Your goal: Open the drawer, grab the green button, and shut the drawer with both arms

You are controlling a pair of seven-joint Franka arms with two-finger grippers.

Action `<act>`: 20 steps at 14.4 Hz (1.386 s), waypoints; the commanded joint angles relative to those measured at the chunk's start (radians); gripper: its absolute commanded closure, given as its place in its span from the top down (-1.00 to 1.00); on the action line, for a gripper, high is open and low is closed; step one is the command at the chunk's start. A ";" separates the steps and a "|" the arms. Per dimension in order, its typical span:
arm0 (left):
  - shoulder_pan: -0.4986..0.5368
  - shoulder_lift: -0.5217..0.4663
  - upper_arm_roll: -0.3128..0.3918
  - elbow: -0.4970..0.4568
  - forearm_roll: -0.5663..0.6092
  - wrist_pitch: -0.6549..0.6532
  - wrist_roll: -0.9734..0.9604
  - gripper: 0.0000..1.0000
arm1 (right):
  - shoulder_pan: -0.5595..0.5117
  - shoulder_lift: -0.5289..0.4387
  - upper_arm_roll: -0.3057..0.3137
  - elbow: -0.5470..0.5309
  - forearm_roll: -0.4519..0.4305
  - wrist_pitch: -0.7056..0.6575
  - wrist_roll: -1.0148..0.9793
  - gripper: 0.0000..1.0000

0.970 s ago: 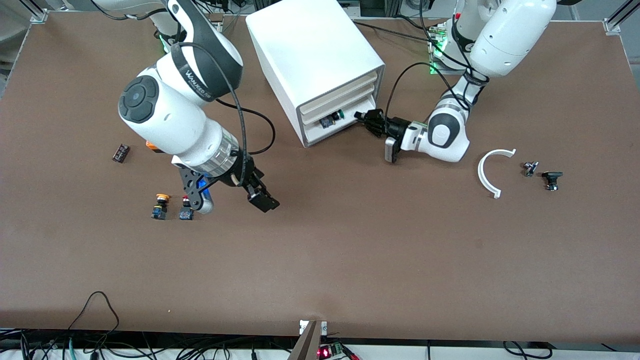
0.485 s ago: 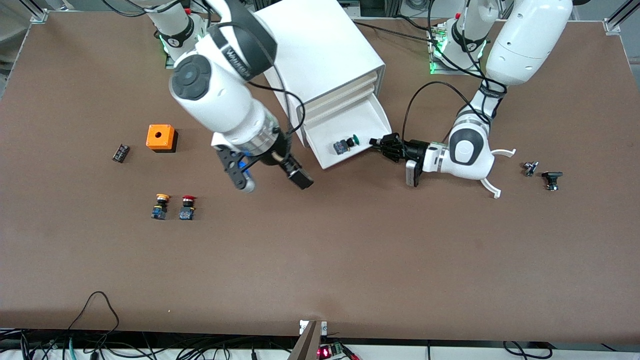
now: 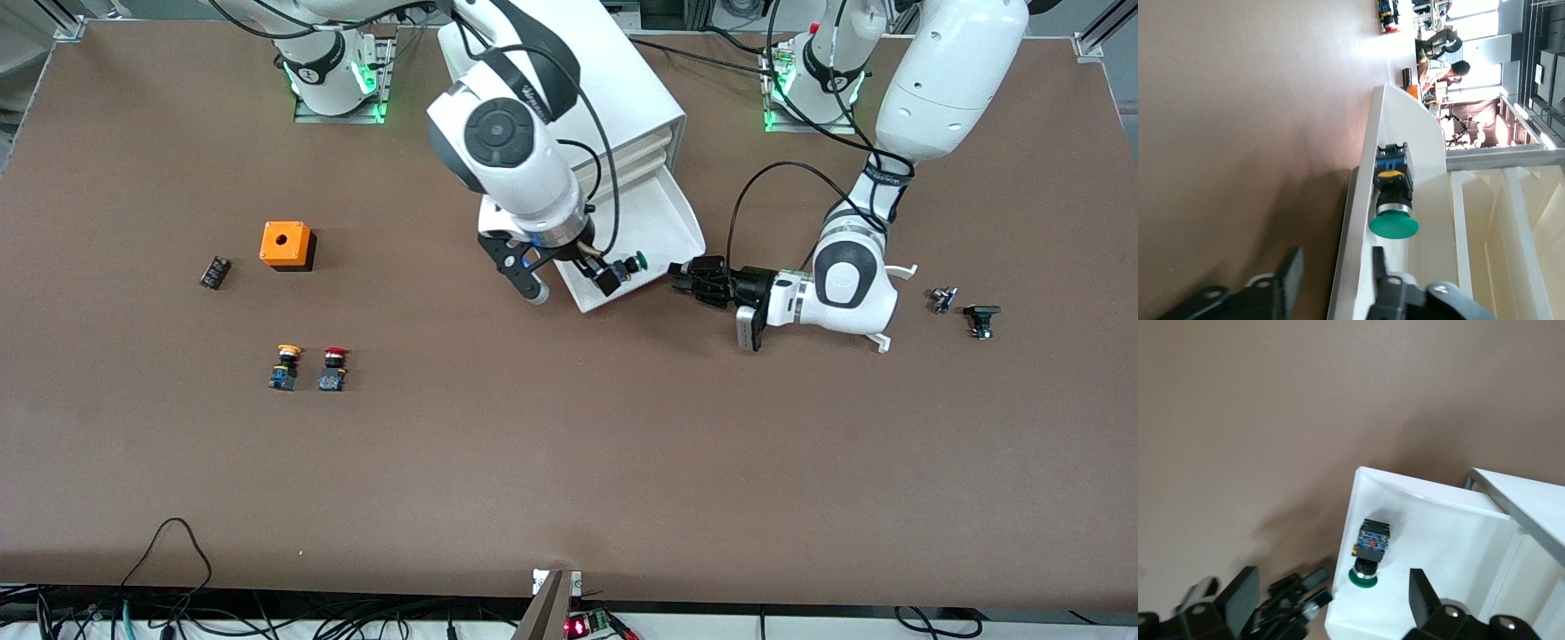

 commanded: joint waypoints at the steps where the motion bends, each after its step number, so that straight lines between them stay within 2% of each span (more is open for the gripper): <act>1: 0.037 -0.013 -0.001 0.044 0.062 -0.036 -0.093 1.00 | 0.026 0.039 -0.007 0.006 -0.015 0.011 0.039 0.99; 4: 0.078 -0.035 0.014 0.145 0.168 -0.168 -0.289 1.00 | 0.049 0.085 -0.007 0.003 -0.018 0.054 0.079 0.98; 7: 0.106 -0.071 0.017 0.265 0.323 -0.252 -0.558 1.00 | 0.072 0.123 -0.007 -0.012 -0.021 0.108 0.114 0.99; 12: 0.095 -0.151 0.008 0.420 0.547 -0.343 -1.016 1.00 | 0.103 0.166 -0.011 -0.048 -0.027 0.202 0.158 0.98; 15: 0.045 -0.171 -0.011 0.501 0.735 -0.360 -1.250 1.00 | 0.104 0.178 -0.011 -0.048 -0.027 0.209 0.160 0.98; 16: 0.022 -0.171 -0.011 0.514 0.796 -0.360 -1.314 1.00 | 0.103 0.178 -0.011 -0.048 -0.027 0.206 0.162 0.86; 17: 0.000 -0.171 -0.012 0.530 0.876 -0.360 -1.374 1.00 | 0.104 0.177 -0.011 -0.048 -0.027 0.203 0.160 0.59; 19: -0.037 -0.171 -0.012 0.578 1.061 -0.360 -1.433 1.00 | 0.106 0.177 -0.011 -0.048 -0.034 0.202 0.160 -0.21; 20: -0.046 -0.170 -0.011 0.602 1.137 -0.360 -1.432 1.00 | 0.110 0.177 -0.011 -0.048 -0.035 0.200 0.160 -0.55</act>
